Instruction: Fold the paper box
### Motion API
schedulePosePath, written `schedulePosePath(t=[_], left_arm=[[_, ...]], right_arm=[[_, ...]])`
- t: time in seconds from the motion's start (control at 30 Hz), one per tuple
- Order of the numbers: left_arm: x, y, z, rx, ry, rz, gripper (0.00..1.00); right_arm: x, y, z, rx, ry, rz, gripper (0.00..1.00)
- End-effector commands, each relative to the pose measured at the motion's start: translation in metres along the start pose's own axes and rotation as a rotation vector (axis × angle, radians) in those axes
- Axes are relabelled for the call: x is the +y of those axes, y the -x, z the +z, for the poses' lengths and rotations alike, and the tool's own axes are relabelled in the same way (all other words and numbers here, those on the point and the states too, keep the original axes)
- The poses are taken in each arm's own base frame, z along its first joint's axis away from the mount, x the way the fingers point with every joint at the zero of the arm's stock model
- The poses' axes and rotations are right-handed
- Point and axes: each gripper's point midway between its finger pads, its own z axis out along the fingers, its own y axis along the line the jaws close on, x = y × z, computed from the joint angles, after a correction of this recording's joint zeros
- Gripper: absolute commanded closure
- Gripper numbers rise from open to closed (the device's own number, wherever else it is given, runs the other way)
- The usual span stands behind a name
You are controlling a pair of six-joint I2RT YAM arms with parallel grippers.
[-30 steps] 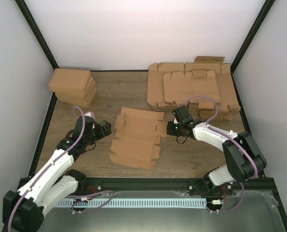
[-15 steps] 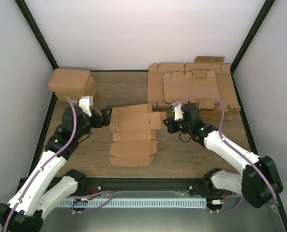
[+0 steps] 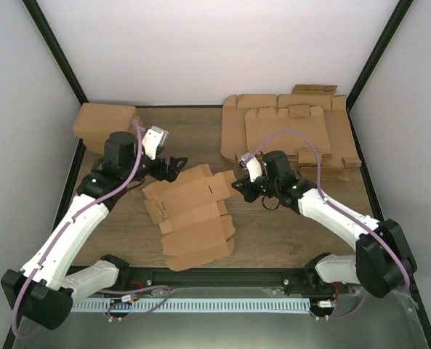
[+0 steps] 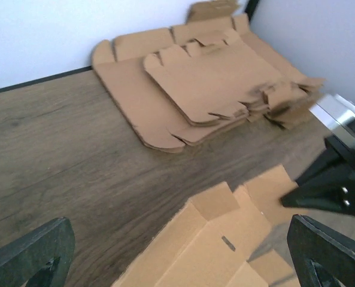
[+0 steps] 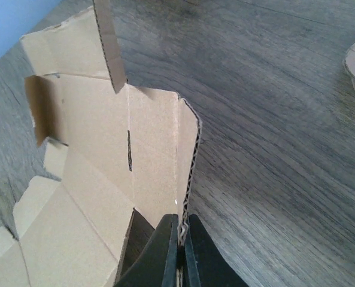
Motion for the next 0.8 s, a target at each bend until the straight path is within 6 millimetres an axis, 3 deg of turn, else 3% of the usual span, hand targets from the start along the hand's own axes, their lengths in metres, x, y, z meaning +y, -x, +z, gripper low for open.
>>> schedulePosePath(t=[0.0, 0.27, 0.43, 0.57, 0.77], left_arm=[[-0.025, -0.008, 0.000, 0.012, -0.156, 0.175, 0.00], [-0.057, -0.045, 0.006, 0.040, -0.396, 0.366, 0.00], [-0.047, -0.048, 0.015, 0.042, -0.347, 0.355, 0.00], [-0.040, -0.069, 0.024, 0.116, -0.337, 0.352, 0.00], [-0.015, -0.080, 0.040, 0.157, -0.215, 0.330, 0.00]], right_arm=[[0.003, 0.015, -0.003, -0.006, -0.004, -0.089, 0.99], [0.008, 0.003, -0.013, -0.058, -0.001, -0.127, 0.99], [0.021, -0.003, -0.017, -0.090, 0.067, -0.145, 0.99], [0.017, -0.012, -0.013, -0.076, 0.061, -0.140, 0.99], [0.018, -0.010, -0.016, -0.117, 0.055, -0.146, 0.99]])
